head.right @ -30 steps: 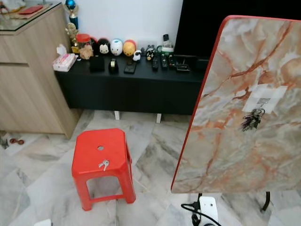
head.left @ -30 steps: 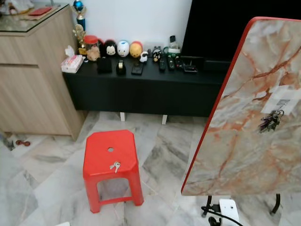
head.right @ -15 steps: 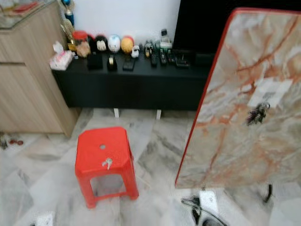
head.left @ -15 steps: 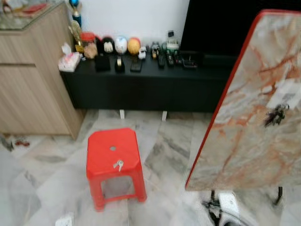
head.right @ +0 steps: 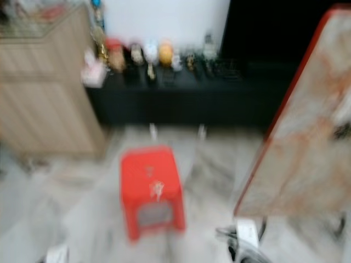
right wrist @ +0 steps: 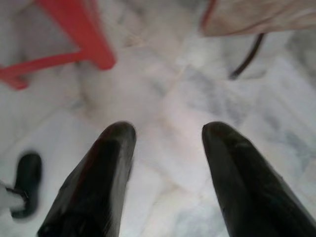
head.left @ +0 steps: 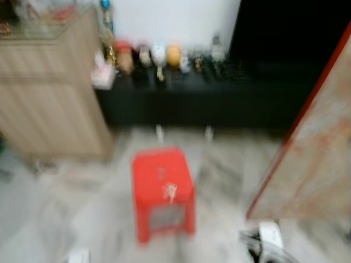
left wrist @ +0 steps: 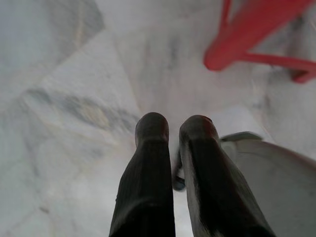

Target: Hang keys on a hook

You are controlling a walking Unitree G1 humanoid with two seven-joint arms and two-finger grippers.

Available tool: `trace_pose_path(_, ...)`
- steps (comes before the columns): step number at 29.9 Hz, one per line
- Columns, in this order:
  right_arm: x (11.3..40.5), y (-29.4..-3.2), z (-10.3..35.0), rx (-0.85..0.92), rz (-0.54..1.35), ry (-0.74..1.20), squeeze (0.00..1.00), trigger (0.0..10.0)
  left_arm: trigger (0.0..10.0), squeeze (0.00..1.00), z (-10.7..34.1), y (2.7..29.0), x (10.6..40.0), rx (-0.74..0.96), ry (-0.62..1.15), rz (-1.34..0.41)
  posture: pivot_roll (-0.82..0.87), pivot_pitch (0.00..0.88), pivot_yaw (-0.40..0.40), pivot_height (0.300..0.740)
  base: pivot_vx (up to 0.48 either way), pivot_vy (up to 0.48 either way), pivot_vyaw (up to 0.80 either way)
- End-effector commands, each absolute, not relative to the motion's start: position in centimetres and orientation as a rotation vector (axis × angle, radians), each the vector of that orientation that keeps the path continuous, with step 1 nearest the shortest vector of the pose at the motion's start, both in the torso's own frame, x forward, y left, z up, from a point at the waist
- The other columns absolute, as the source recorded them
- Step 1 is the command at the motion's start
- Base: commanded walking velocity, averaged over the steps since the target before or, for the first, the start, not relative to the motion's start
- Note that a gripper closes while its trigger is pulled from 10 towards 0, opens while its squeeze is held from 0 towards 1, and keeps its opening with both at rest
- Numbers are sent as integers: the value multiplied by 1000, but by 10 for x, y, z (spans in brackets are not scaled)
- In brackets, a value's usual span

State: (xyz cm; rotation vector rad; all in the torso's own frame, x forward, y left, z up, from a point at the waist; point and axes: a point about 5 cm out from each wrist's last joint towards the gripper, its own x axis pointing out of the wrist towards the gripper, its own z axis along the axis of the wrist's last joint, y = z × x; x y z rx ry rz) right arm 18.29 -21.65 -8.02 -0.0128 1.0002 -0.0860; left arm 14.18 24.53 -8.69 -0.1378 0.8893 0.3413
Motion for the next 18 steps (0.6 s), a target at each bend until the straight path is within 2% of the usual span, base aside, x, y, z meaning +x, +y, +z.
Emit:
trace_pose_path(1, 191, -212, -77, -3, -78, 977, 0, 10000, 10000, 0, -86, 251, 140, -119, 897, 338, 173, 30, -65, 740, 0, 480, 0)
trace_pose_path(13, 194, -209, -76, -4, -65, 976, 0, 10000, 10000, 0, -85, 252, 144, -110, 896, 336, 182, 0, -52, 740, 0, 480, 0)
trace_pose_path(18, 196, -207, -75, 7, -70, 966, 0, 10000, 10000, 0, -83, 252, 147, -88, 896, 314, 169, 0, -44, 740, 0, 58, 0)
